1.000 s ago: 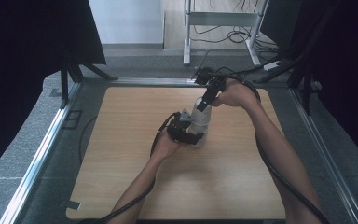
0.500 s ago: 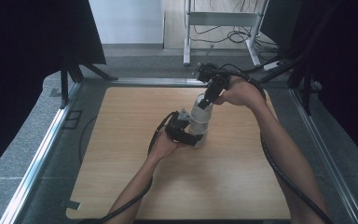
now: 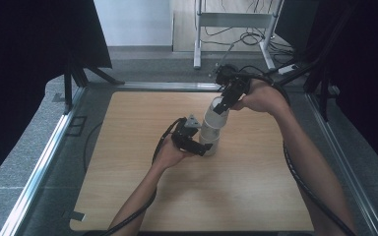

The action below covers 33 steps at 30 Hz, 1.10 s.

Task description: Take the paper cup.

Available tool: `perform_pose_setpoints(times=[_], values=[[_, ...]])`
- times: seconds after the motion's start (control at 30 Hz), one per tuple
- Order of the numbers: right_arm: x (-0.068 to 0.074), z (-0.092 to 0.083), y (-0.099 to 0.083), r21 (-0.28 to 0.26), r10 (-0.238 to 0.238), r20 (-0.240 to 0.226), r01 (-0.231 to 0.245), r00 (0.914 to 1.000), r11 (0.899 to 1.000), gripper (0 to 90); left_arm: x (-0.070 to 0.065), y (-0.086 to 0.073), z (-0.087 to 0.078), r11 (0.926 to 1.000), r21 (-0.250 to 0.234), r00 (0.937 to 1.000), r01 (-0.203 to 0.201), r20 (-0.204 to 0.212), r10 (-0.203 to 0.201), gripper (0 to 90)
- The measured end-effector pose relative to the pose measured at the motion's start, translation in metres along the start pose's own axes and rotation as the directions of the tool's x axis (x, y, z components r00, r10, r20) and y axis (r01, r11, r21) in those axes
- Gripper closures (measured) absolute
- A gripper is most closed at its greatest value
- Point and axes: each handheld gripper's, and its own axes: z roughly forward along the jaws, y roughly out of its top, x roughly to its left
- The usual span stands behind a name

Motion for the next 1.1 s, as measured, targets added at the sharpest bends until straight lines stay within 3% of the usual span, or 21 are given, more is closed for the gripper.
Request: perform_pose_setpoints(times=[0.27, 1.1], values=[[0.007, -0.005, -0.014, -0.027, -0.019, -0.004, 0.019, 0.9998, 0.999, 36.9, -0.002, -0.001, -0.008, 0.9999, 0.012, 0.9997, -0.012, 0.02, 0.011, 6.7], [0.02, -0.001, -0.068, -0.041, -0.002, -0.015, 0.001, 0.9999, 0.999, 36.9, -0.017, -0.01, -0.03, 0.9972, 0.036, 0.9957, -0.066, 0.068, 0.063, 6.8]])
